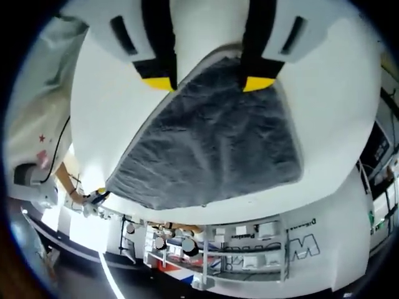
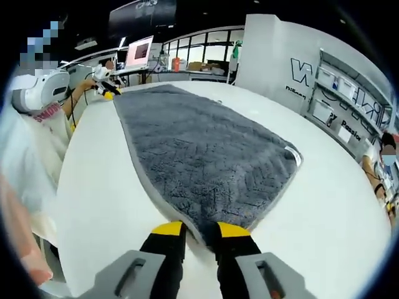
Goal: Fold the towel on the table until its edges align and the towel forms a compact rectangular stack.
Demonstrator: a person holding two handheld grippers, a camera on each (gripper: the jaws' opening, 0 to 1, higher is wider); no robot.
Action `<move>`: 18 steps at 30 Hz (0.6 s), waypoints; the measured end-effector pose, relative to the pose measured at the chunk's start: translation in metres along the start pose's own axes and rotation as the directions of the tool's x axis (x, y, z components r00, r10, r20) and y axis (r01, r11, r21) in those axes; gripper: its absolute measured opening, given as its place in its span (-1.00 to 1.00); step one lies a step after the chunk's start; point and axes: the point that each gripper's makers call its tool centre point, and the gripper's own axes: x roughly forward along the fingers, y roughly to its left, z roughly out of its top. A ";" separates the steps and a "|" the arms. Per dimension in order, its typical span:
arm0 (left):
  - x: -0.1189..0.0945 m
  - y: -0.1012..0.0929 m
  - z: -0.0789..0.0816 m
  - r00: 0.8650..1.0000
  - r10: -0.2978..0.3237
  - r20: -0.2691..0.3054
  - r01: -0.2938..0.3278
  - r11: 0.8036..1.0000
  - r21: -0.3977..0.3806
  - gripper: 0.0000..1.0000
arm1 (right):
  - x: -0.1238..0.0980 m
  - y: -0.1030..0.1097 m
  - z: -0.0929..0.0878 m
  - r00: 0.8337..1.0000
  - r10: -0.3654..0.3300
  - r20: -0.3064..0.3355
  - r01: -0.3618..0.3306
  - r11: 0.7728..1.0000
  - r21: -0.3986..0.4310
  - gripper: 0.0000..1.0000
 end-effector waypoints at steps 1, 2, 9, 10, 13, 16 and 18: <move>0.000 0.002 0.000 1.000 0.005 0.010 -0.005 1.000 -0.021 -0.22 | 0.000 0.000 0.000 1.000 -0.003 0.000 0.003 1.000 -0.006 -0.67; -0.001 0.004 0.000 1.000 0.006 0.014 -0.005 1.000 -0.022 -0.25 | 0.000 0.000 0.000 1.000 -0.003 0.001 0.003 1.000 -0.009 -0.67; -0.002 -0.004 -0.001 0.999 -0.039 -0.015 0.039 0.999 0.032 -0.07 | -0.003 0.001 0.001 1.000 -0.004 0.009 0.004 1.000 0.015 -0.67; -0.002 -0.005 -0.001 0.999 -0.044 -0.021 0.045 0.998 0.041 -0.07 | -0.003 0.001 0.001 1.000 -0.005 0.009 0.005 1.000 0.016 -0.67; -0.001 -0.007 -0.003 0.998 -0.046 -0.047 0.050 0.994 0.102 -0.06 | -0.004 0.001 0.001 1.000 -0.008 0.014 0.008 1.000 0.029 -0.67; 0.001 -0.007 -0.003 0.999 -0.036 -0.041 0.039 0.995 0.090 -0.11 | -0.005 0.001 0.000 1.000 -0.009 0.020 0.009 0.999 0.036 -0.67; 0.000 -0.005 -0.003 0.999 -0.026 -0.026 0.028 0.996 0.085 -0.14 | -0.005 0.001 0.000 1.000 -0.009 0.022 0.008 0.999 0.037 -0.67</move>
